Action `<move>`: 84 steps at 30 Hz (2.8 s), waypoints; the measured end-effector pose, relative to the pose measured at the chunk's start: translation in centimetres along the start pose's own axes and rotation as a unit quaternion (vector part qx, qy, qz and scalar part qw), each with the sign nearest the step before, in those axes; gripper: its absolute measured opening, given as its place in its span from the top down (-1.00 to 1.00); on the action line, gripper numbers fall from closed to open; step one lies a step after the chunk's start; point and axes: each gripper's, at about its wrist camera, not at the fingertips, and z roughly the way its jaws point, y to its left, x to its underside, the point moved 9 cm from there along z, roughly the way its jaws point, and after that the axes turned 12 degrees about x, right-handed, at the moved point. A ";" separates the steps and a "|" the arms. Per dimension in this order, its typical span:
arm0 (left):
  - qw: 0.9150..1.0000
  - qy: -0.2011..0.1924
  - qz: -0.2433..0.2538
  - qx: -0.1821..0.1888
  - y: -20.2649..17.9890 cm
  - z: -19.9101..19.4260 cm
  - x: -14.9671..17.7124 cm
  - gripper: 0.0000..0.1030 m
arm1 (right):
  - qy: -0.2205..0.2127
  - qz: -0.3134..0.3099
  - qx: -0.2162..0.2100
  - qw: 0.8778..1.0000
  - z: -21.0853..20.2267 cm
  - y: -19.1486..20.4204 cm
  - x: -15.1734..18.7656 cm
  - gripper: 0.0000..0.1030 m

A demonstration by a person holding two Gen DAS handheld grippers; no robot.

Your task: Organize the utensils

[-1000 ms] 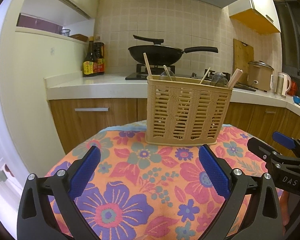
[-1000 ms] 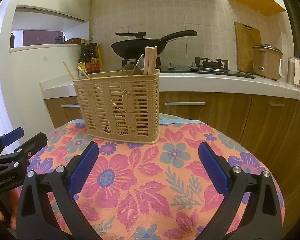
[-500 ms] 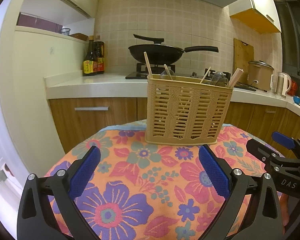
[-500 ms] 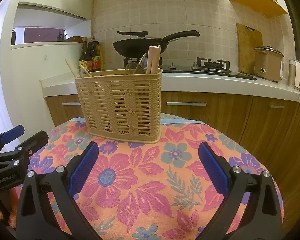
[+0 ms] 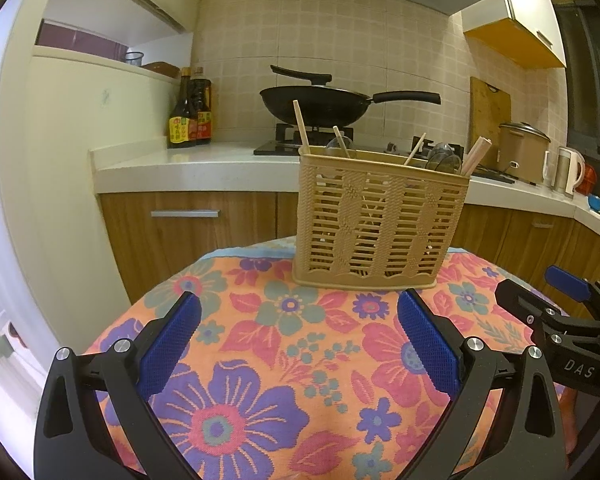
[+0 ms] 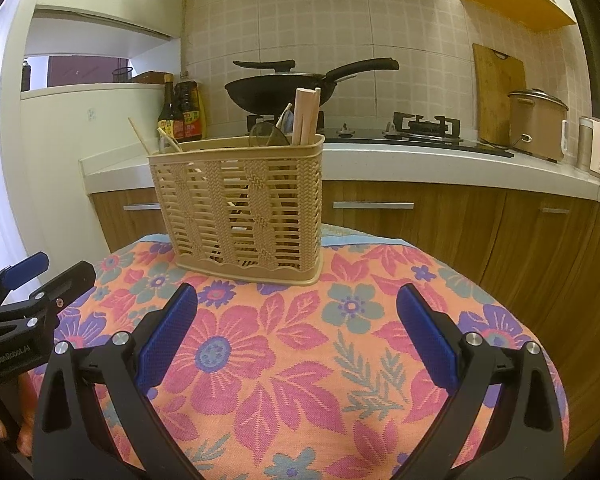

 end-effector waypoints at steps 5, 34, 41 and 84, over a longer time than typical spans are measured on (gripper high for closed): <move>1.000 0.000 0.001 -0.001 0.0 0.0 0.0 -0.85 | 0.000 -0.002 0.000 1.000 0.0 0.1 0.0 -0.84; 1.000 0.001 0.004 -0.001 0.0 0.1 0.0 -0.85 | 0.006 -0.001 -0.003 1.000 0.3 -0.1 0.0 -0.84; 1.000 0.001 0.004 -0.001 0.0 0.1 0.0 -0.85 | 0.006 -0.001 -0.003 1.000 0.3 -0.1 0.0 -0.84; 1.000 0.000 -0.004 -0.009 0.3 -0.1 0.2 -0.85 | 0.006 -0.002 -0.004 1.000 0.3 0.0 0.1 -0.84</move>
